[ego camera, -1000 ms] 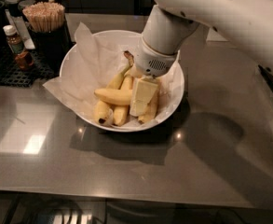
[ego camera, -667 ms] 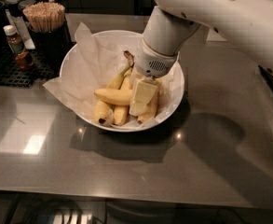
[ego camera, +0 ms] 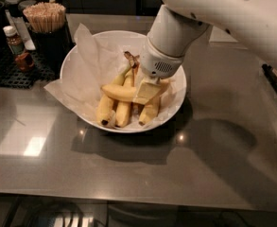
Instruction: Pick banana from white bowl
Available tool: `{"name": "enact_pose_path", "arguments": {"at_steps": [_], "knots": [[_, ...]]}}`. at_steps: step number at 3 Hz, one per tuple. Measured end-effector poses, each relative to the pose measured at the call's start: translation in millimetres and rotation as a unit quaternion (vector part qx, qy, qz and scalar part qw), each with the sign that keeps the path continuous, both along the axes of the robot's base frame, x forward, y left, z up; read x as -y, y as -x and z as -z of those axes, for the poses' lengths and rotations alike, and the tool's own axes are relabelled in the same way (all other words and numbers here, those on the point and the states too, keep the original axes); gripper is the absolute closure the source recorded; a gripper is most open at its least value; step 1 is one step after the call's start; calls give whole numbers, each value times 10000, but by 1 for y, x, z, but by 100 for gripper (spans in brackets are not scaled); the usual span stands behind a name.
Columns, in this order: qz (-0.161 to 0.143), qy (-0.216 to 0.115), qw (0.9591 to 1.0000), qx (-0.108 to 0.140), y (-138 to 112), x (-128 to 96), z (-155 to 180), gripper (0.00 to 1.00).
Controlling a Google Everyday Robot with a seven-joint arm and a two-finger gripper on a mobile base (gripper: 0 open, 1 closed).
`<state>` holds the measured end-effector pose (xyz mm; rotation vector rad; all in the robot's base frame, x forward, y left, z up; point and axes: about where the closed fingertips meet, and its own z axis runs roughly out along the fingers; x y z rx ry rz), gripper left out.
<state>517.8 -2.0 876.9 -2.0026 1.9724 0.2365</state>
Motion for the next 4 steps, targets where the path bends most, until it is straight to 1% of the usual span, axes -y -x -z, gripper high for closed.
{"name": "enact_pose_path", "arguments": {"at_steps": [1,2,3,4], "knots": [[44,-19,10000,50,0,2,-3,100],[165,-127,9996,204,2,11,-17,100],[122,-433,9963,726,20,19,-62,100],[-84,-874,9862,1403,52,27,-116,100]]}}
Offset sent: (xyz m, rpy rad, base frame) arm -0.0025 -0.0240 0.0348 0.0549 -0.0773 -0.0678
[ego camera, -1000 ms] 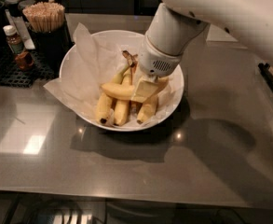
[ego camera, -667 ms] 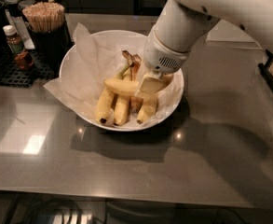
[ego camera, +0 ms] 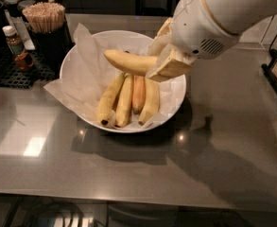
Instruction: Pick banana from white bowl
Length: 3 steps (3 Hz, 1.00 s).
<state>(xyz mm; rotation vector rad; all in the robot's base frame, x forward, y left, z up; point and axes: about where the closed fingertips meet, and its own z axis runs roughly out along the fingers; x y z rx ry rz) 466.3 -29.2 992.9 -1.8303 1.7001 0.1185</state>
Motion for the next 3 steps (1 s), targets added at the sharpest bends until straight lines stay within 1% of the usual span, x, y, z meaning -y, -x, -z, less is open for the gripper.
{"name": "enact_pose_path", "arguments": {"at_steps": [1,2,3], "knots": [[-358,-345,9971,576,33,3,-46,100],[-756,-653,9893,1067,69,7,-84,100],[-1144,-728,9815,1353,82,-8,-100,100]]}}
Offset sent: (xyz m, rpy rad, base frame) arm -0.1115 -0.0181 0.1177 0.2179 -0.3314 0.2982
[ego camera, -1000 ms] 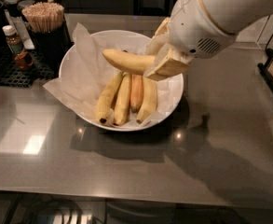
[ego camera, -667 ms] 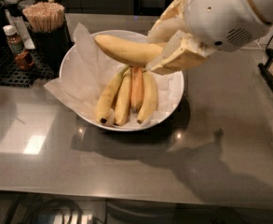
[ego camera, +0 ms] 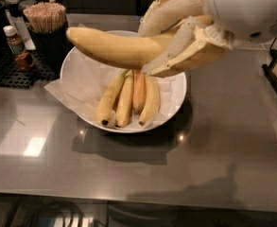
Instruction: Pick banana from white bowl
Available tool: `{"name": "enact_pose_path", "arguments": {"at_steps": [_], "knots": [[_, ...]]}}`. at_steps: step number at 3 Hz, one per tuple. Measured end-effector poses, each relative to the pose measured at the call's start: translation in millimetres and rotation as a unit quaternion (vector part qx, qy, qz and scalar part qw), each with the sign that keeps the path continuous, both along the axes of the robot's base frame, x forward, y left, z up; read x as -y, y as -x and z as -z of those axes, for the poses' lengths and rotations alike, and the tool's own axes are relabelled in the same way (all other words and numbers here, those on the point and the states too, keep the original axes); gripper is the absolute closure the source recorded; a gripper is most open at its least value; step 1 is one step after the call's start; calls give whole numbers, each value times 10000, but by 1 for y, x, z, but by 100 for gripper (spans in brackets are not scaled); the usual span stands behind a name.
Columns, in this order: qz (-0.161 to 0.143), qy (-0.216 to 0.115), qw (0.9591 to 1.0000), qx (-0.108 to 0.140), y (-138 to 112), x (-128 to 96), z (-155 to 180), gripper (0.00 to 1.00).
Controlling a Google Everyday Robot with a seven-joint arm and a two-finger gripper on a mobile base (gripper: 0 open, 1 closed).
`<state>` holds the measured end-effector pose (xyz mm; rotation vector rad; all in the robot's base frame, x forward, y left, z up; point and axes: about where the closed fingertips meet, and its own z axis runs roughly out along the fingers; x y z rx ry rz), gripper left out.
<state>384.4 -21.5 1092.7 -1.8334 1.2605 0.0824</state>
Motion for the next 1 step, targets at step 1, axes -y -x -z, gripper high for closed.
{"name": "enact_pose_path", "arguments": {"at_steps": [1], "knots": [[-35,33,9999,140,10,-7,-12,100]]}}
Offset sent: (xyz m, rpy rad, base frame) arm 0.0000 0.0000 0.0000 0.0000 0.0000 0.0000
